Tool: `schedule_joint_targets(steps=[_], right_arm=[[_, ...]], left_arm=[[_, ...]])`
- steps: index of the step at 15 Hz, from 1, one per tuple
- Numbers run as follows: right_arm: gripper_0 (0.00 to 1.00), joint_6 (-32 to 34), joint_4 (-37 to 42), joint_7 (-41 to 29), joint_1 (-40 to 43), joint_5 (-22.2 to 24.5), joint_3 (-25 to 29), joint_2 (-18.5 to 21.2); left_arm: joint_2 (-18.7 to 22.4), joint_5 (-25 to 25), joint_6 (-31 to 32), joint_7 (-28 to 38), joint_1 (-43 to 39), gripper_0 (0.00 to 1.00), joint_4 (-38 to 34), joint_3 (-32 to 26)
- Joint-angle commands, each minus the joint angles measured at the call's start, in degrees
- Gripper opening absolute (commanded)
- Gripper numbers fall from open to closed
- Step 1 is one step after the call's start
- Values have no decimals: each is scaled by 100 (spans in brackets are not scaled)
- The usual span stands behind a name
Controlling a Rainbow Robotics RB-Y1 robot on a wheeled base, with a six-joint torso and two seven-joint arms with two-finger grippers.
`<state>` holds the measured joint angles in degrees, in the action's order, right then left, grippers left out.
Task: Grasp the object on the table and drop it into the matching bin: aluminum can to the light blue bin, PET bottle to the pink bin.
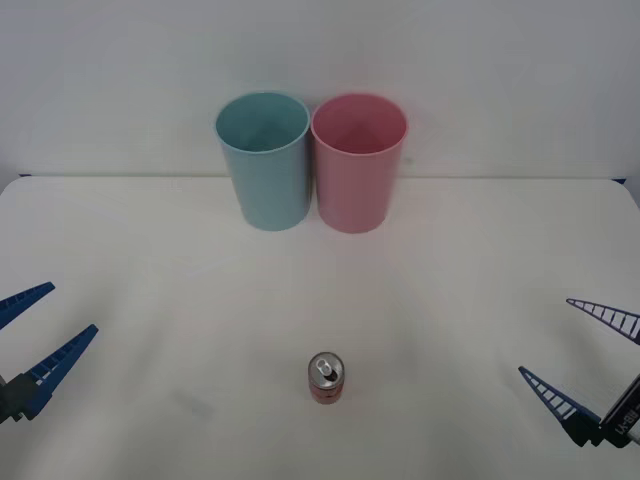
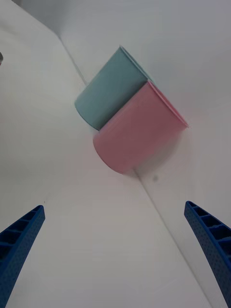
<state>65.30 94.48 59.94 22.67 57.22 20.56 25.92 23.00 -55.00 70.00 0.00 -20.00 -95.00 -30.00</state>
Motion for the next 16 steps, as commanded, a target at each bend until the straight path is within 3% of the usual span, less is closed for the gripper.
schedule_joint_targets(steps=[1, 13, 16], right_arm=[[100, -18, 1, 53, 45, 0, 0, 1], [100, 220, 1, -281, -52, 70, 0, 1], [100, 474, -35, -1028, -175, 299, 0, 1]], left_arm=[[0, 0, 0, 0, 0, 100, 0, 0], [0, 0, 0, 0, 0, 100, 0, 0], [0, 0, 0, 0, 0, 100, 0, 0]])
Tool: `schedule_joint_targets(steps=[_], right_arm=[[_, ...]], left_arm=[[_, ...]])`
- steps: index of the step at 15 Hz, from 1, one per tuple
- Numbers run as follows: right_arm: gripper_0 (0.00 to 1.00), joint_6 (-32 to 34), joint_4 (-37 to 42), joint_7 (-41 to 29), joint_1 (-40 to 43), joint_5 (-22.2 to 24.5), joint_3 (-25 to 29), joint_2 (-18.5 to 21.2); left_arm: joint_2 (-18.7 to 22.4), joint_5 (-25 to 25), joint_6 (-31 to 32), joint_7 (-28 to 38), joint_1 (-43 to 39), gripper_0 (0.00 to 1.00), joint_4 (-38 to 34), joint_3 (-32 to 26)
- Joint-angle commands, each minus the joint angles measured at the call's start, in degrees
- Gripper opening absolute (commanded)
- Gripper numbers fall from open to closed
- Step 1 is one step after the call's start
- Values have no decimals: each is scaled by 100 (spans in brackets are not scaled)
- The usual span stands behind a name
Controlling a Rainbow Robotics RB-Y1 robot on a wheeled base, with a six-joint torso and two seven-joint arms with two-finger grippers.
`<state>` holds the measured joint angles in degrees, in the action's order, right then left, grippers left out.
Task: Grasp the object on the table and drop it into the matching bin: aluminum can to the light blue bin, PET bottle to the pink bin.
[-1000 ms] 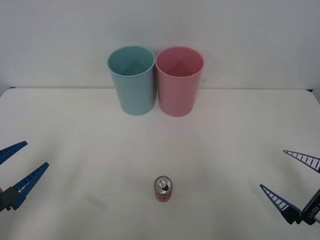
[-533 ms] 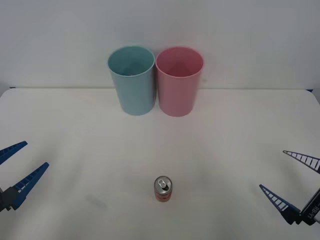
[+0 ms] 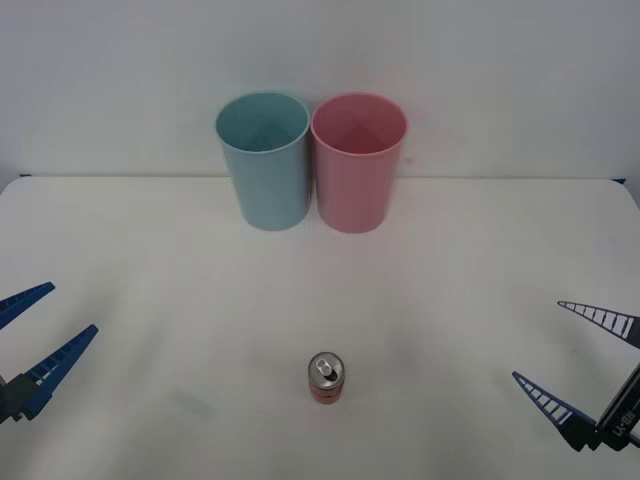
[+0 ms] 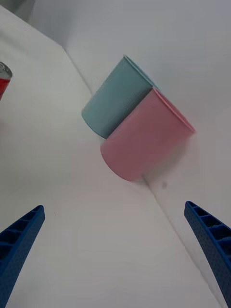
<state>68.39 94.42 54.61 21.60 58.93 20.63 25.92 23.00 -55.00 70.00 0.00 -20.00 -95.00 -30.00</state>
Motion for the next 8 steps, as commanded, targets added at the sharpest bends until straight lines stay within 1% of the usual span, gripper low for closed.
schedule_joint_targets(steps=[1, 3, 4, 6, 8], right_arm=[[100, 315, -152, -803, -147, 127, -6, 0], [100, 781, -521, -1444, -428, 250, 3, 9], [100, 992, -688, -1840, -578, 400, -6, 0], [100, 1291, -960, -2560, -771, 549, -6, 0], [100, 1484, -1048, -3228, -824, 628, -15, 0]], left_arm=[[0, 0, 0, 0, 0, 100, 0, 0], [0, 0, 0, 0, 0, 100, 0, 0], [0, 0, 0, 0, 0, 100, 0, 0], [0, 0, 0, 0, 0, 100, 0, 0], [0, 0, 0, 0, 0, 100, 0, 0]])
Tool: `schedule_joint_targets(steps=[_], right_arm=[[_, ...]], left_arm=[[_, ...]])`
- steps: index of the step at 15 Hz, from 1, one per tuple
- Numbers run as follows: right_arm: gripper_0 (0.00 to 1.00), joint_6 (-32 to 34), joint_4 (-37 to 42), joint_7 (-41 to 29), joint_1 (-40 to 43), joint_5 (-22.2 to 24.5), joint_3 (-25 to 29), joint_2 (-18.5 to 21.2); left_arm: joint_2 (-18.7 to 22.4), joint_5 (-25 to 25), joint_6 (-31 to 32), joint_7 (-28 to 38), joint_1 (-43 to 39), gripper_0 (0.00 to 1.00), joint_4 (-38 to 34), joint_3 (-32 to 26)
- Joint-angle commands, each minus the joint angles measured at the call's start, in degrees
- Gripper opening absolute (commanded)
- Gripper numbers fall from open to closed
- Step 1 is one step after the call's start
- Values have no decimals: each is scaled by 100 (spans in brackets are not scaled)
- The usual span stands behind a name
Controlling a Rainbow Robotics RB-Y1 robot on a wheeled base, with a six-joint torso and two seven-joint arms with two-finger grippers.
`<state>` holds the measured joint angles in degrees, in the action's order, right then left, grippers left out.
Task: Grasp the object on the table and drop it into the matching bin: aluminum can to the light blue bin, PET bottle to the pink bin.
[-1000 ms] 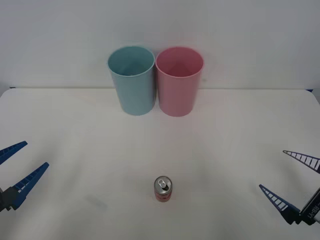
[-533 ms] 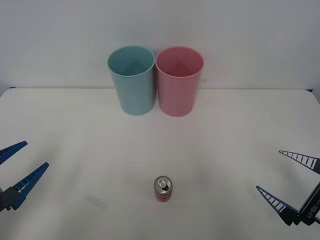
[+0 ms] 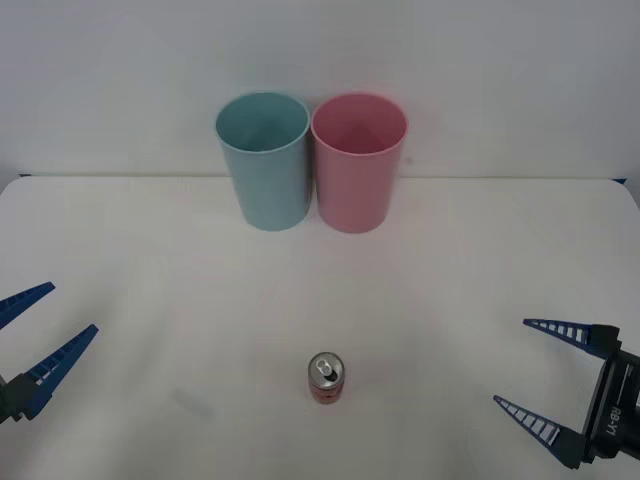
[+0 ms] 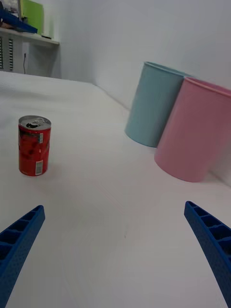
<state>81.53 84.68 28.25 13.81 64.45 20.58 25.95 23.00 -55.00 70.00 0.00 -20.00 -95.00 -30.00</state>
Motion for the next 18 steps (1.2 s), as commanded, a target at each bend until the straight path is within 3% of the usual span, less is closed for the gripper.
schedule_joint_targets(steps=[1, 6, 13, 18], right_arm=[[100, 258, -75, -962, -54, 129, -1, -2], [100, 583, -75, -2263, -54, 252, -71, -2], [100, 478, -75, -2017, -212, 261, -783, 51], [100, 100, -75, -1393, -335, 270, -1293, 42]], left_arm=[[0, 0, 0, 0, 0, 100, 0, 0], [0, 0, 0, 0, 0, 100, 0, 0], [0, 0, 0, 0, 0, 100, 0, 0], [0, 0, 0, 0, 0, 100, 0, 0]])
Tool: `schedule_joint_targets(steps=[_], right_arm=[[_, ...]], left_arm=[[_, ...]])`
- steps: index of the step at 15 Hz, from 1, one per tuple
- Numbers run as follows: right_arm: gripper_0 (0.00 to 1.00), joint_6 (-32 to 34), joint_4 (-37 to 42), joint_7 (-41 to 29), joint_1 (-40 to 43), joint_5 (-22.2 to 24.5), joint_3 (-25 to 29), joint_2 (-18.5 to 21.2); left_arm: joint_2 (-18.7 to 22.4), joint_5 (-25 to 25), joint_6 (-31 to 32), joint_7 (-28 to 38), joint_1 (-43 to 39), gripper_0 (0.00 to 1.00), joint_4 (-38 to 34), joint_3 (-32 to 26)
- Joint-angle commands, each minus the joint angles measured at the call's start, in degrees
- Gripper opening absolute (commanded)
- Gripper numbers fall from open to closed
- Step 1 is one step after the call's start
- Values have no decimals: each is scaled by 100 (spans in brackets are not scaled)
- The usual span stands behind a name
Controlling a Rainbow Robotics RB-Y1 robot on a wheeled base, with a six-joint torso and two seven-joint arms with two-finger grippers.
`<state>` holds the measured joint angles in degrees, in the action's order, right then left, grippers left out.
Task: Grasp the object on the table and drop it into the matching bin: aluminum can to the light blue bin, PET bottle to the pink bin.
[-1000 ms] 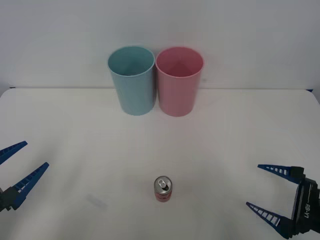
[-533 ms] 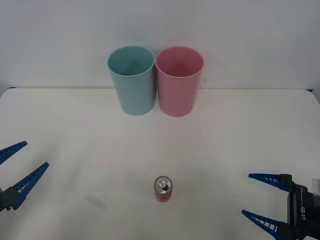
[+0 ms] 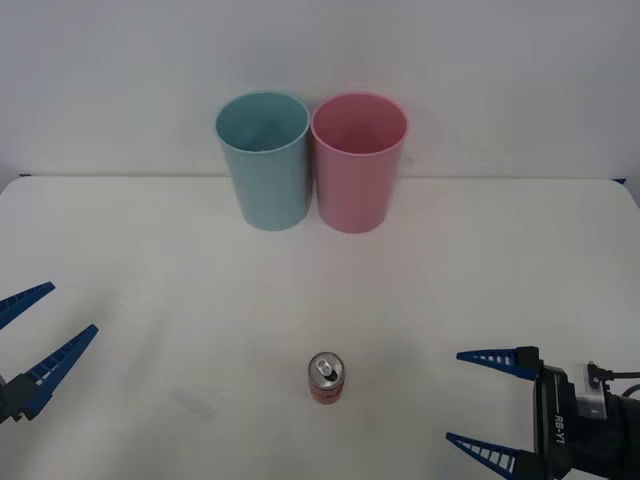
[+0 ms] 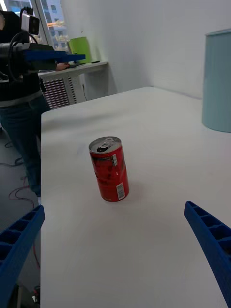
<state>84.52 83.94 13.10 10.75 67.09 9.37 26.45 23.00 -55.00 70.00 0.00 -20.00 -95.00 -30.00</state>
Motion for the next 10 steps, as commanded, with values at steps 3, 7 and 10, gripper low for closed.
schedule_joint_targets(steps=[3, 7, 10], right_arm=[[100, -269, -501, 254, -390, 6, -515, -53], [100, -269, -888, 474, -777, 358, -603, -369], [100, -313, -1204, 676, -1040, 411, -866, -518]], left_arm=[[0, 0, 0, 0, 0, 100, 0, 0], [0, 0, 0, 0, 0, 100, 0, 0], [0, 0, 0, 0, 0, 100, 0, 0]])
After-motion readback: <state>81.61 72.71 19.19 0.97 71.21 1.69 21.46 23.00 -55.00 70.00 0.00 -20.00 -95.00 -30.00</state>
